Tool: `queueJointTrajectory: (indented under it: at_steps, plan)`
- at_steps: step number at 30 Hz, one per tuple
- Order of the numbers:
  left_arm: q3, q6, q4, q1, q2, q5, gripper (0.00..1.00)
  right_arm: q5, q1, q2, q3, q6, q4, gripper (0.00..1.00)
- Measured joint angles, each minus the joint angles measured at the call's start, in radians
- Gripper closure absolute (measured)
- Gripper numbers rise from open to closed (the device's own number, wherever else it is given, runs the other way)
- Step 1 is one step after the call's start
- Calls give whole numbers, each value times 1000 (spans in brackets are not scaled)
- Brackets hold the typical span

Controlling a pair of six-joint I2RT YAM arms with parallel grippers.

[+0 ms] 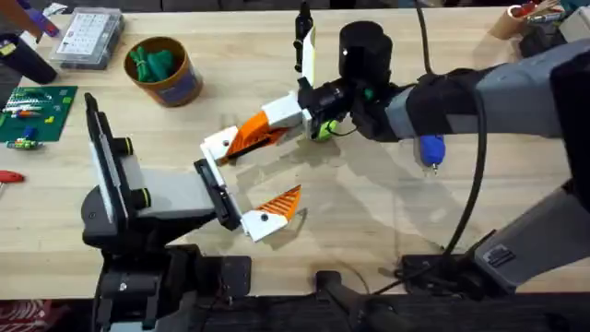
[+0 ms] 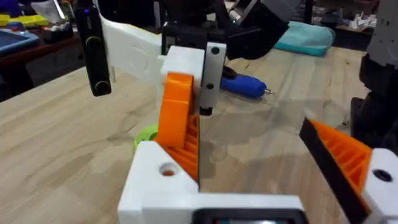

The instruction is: Pick up the gripper from the table and insert it into the empty holder that is missing its gripper. Then pick up a screw, insert it into the mounting hole, and use the screwdriver to tighten it. Finally, clean up the table by picking up the vegetable and placing it into the bucket.

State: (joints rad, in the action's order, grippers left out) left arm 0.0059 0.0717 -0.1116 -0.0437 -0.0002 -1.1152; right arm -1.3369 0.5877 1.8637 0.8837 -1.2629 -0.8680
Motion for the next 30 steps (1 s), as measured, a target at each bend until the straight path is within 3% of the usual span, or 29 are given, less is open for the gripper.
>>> queueJointTrajectory:
  at_steps: [16, 17, 22, 23, 30]
  plan:
    - [0, 0, 0, 0, 0, -1, 15, -1, 0, 0, 0, 3, 0, 979]
    - [0, 0, 0, 0, 0, -3, 14, -3, 0, 0, 0, 2, 2, 895]
    - [0, 0, -7, 13, 0, -41, 14, -10, 26, 0, 7, 4, -4, 147]
    - [0, 0, -8, 15, 0, -46, 15, -12, 31, 0, 8, 5, -5, 46]
    - [1, 0, -9, 15, 0, -61, 14, -14, 32, 0, 11, 6, -6, 6]
